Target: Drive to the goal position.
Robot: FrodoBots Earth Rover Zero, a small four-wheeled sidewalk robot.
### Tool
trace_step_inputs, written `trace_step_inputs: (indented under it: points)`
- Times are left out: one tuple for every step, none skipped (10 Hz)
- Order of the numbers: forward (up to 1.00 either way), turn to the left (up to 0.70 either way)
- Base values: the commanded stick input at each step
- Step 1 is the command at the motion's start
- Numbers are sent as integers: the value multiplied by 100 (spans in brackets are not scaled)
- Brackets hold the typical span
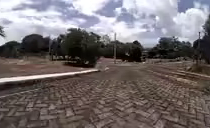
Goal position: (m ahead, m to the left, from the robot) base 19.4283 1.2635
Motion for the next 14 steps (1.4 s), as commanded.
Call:
trace_step_inputs:
  points:
    - [100,0]
    - [100,0]
    - [100,0]
    - [100,0]
    - [100,0]
    - [100,0]
    - [100,0]
    - [100,0]
    - [100,0]
    - [100,0]
    - [100,0]
    - [100,0]
    - [100,0]
    - [100,0]
